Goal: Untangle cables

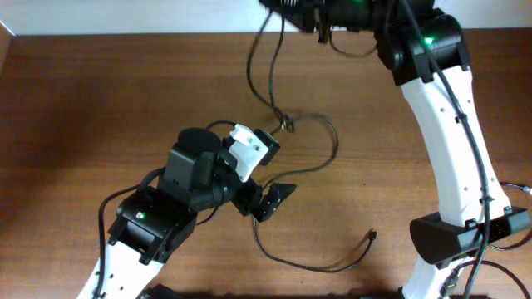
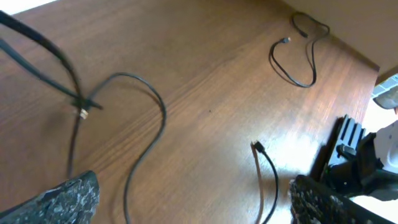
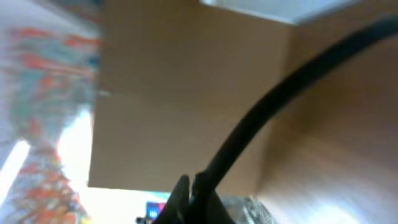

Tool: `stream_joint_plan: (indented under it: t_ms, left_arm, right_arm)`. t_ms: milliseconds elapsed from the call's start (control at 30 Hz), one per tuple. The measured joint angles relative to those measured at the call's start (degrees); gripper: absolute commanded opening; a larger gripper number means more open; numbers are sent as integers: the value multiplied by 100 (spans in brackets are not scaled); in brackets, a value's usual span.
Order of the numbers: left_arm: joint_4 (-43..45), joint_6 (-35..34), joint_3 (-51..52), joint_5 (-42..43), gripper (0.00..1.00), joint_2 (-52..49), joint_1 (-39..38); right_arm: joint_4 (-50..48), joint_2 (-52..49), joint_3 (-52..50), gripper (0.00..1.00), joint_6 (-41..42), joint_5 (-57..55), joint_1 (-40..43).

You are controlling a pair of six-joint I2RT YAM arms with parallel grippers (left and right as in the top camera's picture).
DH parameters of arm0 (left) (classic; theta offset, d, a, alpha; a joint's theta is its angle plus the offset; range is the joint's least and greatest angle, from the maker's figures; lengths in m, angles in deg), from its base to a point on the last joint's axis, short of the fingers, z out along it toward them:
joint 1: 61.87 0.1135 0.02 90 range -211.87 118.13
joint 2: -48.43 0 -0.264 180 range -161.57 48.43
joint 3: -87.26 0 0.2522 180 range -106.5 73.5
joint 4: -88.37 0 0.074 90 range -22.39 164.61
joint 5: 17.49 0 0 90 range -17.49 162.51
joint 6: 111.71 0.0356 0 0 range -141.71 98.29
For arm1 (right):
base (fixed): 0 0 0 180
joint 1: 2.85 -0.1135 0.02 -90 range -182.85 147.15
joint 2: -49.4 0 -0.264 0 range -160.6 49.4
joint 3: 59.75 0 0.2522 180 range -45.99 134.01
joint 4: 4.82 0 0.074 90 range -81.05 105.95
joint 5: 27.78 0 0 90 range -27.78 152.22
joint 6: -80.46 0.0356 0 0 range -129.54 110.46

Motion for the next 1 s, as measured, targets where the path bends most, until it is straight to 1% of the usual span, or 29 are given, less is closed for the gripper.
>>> stream_joint_plan:
  t_ms: [100,133,167,200,233,267,300,333,400,467,567,700,767,867,1000]
  left_arm:
    - [-131,2,0,0,99,-2,0]
    - [-140,2,0,0,99,0,0]
    - [-140,2,0,0,99,-2,0]
    - [-153,2,0,2,99,-2,0]
    - [-149,2,-2,0,99,0,0]
    - [-170,2,-7,0,99,-2,0]
    - [-166,2,-15,-2,99,-2,-9]
    - [-208,0,-15,-11,99,-4,-2]
    - [-192,2,-17,-15,99,-2,-15]
    - [-136,2,-17,-66,99,0,-17]
    - [-133,2,-17,-133,99,-2,-17]
    - [-142,2,-17,-173,99,-2,-17]
    - [-140,2,-17,-175,99,0,-17]
    - [-192,2,-17,-175,99,-2,-17]
    - [-341,2,-17,-175,99,-2,-17]
  right_arm:
    - [-1165,22,13,4,1040,-26,-2]
    - [-1504,31,17,4,1196,-111,7]
    - [-1486,33,17,4,1222,-136,20]
    - [-1145,37,44,4,1172,-195,37]
    - [-490,48,79,4,1005,-295,76]
    - [1038,63,74,4,387,-651,160]
    - [2352,87,109,4,122,-931,197]
    - [3565,85,85,4,-308,-1331,229]
    - [4653,66,68,4,-960,-1624,249]
    - [4747,68,68,4,-1370,-1488,236]
    - [4625,70,68,4,-1683,-1145,232]
    - [3842,70,68,4,-1731,-566,181]
    - [3373,70,66,4,-1657,-297,-13]
    - [3185,70,63,4,-1613,-127,-498]
    - [3176,72,63,4,-1598,-83,-570]
